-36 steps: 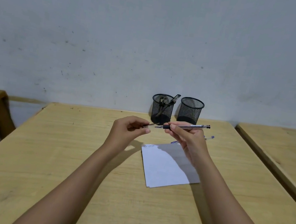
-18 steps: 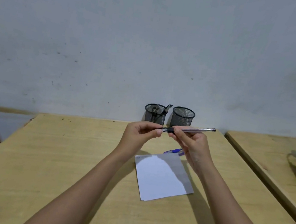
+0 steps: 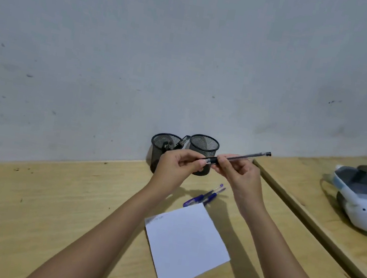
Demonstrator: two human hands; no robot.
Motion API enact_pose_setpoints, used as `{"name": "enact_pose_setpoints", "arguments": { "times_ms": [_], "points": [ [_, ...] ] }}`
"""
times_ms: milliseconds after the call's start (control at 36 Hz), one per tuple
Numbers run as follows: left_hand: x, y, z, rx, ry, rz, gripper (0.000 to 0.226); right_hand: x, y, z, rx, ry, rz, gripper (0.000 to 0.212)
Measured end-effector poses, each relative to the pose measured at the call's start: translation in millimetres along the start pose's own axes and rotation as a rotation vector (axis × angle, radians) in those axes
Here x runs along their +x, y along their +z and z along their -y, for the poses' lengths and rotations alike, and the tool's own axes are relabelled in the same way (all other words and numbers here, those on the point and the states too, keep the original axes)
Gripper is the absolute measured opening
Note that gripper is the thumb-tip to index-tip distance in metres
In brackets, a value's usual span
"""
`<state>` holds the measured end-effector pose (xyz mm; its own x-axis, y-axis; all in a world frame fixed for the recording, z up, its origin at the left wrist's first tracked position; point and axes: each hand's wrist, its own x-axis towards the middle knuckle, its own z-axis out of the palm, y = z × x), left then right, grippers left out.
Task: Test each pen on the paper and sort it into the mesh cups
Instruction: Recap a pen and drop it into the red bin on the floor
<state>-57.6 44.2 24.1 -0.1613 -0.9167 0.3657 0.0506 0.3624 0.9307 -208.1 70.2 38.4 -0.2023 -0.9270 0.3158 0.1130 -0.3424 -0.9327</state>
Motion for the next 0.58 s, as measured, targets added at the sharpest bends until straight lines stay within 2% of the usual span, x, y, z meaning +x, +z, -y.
{"name": "enact_pose_setpoints", "arguments": {
  "times_ms": [111, 222, 333, 444, 528, 583],
  "points": [
    [7.1, 20.9, -7.7, 0.04, 0.01, 0.1, 0.007, -2.3, -20.3, 17.8, -0.118, -0.011, -0.028, 0.006],
    [6.8, 54.1, -15.9, 0.195, 0.044, 0.271, 0.009, -21.0, -54.2, 45.0, -0.291, -0.014, -0.104, 0.008],
    [-5.3, 95.9, -24.4, 0.322, 0.118, 0.358, 0.019, -53.8, -92.0, 75.4, -0.633, -0.002, -0.22, 0.011],
    [-37.5, 145.1, -16.7, 0.402, 0.146, 0.51, 0.021, -105.1, -137.2, 91.3, -0.955, 0.095, -0.262, 0.017],
    [-64.2, 178.7, 2.0, 0.475, 0.134, 0.636, 0.025, -146.1, -170.2, 93.0, -1.083, 0.192, -0.273, 0.009],
    [-78.1, 197.0, 14.5, 0.539, 0.109, 0.665, 0.03, -172.7, -193.0, 86.6, -1.095, 0.26, -0.278, 0.013]
  ]
}}
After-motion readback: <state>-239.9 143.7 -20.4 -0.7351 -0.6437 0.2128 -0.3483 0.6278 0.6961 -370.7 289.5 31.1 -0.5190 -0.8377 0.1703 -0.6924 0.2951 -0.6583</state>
